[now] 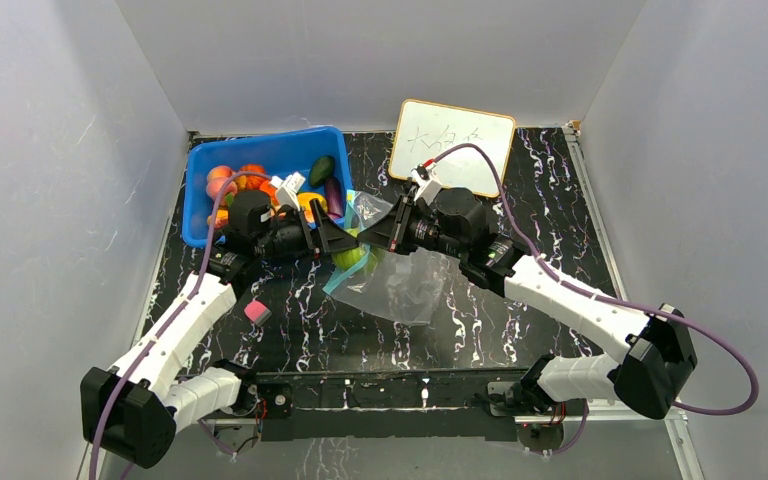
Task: Place the food in the zip-top bag and seal the zipper
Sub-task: Place the fake vegetable in the zipper food storage bag.
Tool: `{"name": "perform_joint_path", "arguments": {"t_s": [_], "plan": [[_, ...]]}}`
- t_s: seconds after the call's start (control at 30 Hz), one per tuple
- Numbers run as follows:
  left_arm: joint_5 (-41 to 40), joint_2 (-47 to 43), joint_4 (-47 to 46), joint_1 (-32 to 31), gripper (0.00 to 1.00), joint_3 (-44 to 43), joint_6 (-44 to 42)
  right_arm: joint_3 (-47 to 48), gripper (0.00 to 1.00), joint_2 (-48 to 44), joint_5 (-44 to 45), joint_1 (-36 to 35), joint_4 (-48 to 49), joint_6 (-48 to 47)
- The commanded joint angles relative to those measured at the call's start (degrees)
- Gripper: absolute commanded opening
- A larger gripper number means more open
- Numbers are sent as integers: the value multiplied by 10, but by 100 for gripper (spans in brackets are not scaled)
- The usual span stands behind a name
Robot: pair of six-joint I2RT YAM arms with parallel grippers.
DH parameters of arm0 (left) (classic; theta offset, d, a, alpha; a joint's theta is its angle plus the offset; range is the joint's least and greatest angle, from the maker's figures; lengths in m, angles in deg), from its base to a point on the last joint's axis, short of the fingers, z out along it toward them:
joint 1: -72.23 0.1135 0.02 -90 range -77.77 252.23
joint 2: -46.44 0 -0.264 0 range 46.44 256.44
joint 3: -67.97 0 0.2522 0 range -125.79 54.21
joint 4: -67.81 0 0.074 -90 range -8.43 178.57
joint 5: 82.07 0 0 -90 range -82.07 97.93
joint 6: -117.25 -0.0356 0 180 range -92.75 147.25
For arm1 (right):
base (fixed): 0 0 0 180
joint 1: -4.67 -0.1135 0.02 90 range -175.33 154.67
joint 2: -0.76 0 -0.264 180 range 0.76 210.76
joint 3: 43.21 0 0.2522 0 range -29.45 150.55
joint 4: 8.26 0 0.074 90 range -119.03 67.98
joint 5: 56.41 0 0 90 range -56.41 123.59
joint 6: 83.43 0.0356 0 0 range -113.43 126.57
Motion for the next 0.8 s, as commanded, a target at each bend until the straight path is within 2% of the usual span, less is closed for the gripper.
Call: {"name": "perform_joint_path", "arguments": {"t_s": [0.0, 0.1, 0.4, 0.5, 0.67, 0.77], "plan": [[33, -9, -2, -4, 69, -31, 15, 18, 0, -20, 8, -4, 32, -7], [33, -18, 12, -3, 76, -38, 12, 12, 0, -29, 18, -4, 21, -13], [-6, -54, 90, -3, 86, -65, -30, 10, 0, -61, 53, -4, -12, -34], [-2, -64, 91, -3, 94, -69, -23, 5, 0, -69, 60, -4, -16, -34], [18, -75, 63, -3, 95, -58, 1, -5, 0, -71, 54, -4, -8, -34], [-2, -72, 84, -3, 94, -65, -15, -3, 0, -74, 52, -4, -6, -33]]}}
